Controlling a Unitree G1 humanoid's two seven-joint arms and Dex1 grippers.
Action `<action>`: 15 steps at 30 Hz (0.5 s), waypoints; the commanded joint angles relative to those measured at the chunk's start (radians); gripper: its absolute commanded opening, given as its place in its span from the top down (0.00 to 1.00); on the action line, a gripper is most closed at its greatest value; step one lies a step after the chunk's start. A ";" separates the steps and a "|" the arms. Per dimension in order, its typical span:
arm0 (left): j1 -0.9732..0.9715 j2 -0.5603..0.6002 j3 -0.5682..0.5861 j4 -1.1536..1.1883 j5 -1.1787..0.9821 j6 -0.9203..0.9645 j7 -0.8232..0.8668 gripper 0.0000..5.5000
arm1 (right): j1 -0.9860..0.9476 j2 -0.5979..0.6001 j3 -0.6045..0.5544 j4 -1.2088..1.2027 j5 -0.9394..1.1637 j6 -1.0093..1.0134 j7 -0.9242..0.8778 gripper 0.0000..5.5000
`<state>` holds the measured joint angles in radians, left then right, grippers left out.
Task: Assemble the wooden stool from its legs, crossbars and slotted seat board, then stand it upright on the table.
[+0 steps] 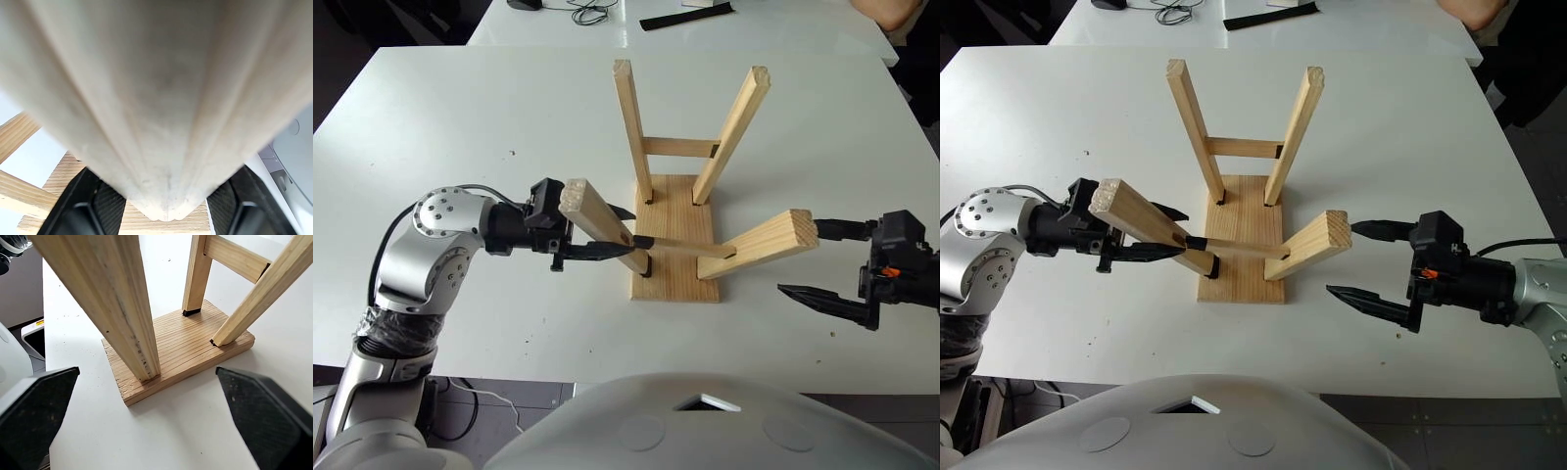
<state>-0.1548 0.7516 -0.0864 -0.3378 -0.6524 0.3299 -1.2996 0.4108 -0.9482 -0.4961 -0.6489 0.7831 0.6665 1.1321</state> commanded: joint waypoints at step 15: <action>-0.049 0.032 -0.168 -0.010 0.094 0.088 0.031 0.63 | -0.081 0.005 0.098 -0.034 -0.001 -0.013 -0.068 0.06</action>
<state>-0.2225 0.7668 -0.1927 -0.3710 -0.6070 0.3423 -1.2583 0.3472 -0.9425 -0.4097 -0.6726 0.7837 0.6652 1.0712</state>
